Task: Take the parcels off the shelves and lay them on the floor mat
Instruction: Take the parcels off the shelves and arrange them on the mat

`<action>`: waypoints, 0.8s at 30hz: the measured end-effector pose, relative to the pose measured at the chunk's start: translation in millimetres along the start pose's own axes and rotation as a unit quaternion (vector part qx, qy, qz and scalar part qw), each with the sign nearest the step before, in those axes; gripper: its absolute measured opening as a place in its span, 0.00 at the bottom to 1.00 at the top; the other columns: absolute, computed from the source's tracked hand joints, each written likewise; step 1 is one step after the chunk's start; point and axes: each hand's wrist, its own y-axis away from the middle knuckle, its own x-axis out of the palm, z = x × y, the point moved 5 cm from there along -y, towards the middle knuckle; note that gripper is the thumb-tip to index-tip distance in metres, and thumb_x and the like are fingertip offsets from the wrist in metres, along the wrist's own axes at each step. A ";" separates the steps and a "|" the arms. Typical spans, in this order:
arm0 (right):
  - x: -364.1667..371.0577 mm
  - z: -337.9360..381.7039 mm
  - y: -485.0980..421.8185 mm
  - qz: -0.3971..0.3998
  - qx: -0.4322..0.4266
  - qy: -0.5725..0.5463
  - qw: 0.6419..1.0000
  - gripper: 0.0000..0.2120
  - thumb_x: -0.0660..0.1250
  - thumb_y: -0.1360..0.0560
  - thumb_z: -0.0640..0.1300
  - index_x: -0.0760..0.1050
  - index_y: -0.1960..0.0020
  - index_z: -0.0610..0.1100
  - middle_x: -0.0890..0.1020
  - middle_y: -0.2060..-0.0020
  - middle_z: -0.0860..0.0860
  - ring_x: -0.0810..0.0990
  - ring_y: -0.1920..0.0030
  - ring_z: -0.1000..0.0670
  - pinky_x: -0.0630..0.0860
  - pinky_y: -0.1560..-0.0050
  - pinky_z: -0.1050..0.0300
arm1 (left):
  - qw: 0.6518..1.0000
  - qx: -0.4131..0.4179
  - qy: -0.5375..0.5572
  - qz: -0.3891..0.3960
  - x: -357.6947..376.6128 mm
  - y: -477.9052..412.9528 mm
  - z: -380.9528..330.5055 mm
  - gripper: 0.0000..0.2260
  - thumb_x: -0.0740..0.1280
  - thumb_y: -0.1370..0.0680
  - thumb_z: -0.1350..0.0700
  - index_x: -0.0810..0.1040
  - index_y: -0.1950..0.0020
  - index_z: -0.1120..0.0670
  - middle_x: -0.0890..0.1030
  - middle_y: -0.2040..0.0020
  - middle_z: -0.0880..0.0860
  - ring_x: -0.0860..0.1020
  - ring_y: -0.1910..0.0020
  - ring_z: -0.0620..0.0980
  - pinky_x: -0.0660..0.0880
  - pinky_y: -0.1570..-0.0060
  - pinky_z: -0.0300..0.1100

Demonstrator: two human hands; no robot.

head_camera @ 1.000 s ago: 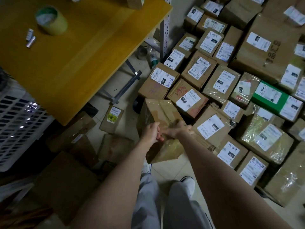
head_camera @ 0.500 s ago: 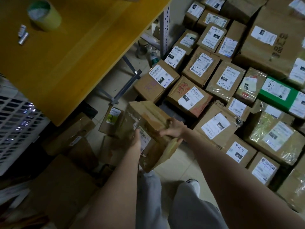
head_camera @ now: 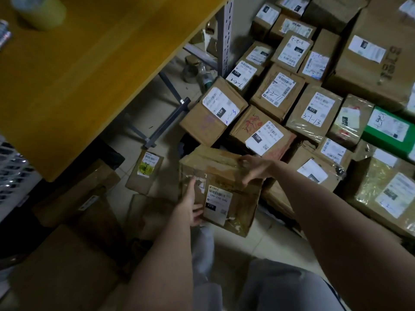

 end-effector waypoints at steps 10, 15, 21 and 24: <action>14.0 -45.6 -23.0 -0.148 -0.006 -0.142 0.979 0.42 0.75 0.36 0.50 0.65 0.25 0.43 0.72 0.32 0.44 0.71 0.33 0.43 0.72 0.40 0.52 | 0.845 0.312 -0.336 -0.274 5.3 -3.7 -24.2 0.19 0.68 0.24 0.42 0.81 0.40 0.53 0.65 0.31 0.56 0.66 0.37 0.59 0.70 0.39 0.50; 7.0 -59.6 -19.2 -0.306 0.016 -0.192 0.932 0.25 0.77 0.33 0.50 0.76 0.38 0.44 0.80 0.48 0.49 0.78 0.49 0.49 0.75 0.55 0.58 | 0.811 0.389 -0.349 -0.265 22.1 -0.8 -42.4 0.26 0.71 0.25 0.50 0.70 0.27 0.41 0.49 0.21 0.54 0.56 0.27 0.59 0.67 0.35 0.53; -5.8 -13.3 -22.3 -0.388 -0.064 -0.110 0.913 0.20 0.71 0.32 0.47 0.77 0.41 0.47 0.80 0.47 0.49 0.79 0.47 0.47 0.72 0.54 0.57 | 0.756 0.385 -0.424 -0.317 20.2 -12.4 -65.0 0.35 0.74 0.30 0.43 0.61 0.30 0.50 0.67 0.30 0.57 0.69 0.36 0.60 0.68 0.57 0.48; -20.2 17.0 -26.4 -0.424 -0.125 -0.095 0.892 0.17 0.72 0.31 0.49 0.77 0.43 0.47 0.82 0.49 0.48 0.79 0.49 0.47 0.73 0.54 0.57 | 0.759 0.335 -0.452 -0.329 14.2 -19.1 -83.3 0.46 0.73 0.35 0.31 0.57 0.30 0.54 0.71 0.32 0.58 0.73 0.38 0.59 0.68 0.59 0.47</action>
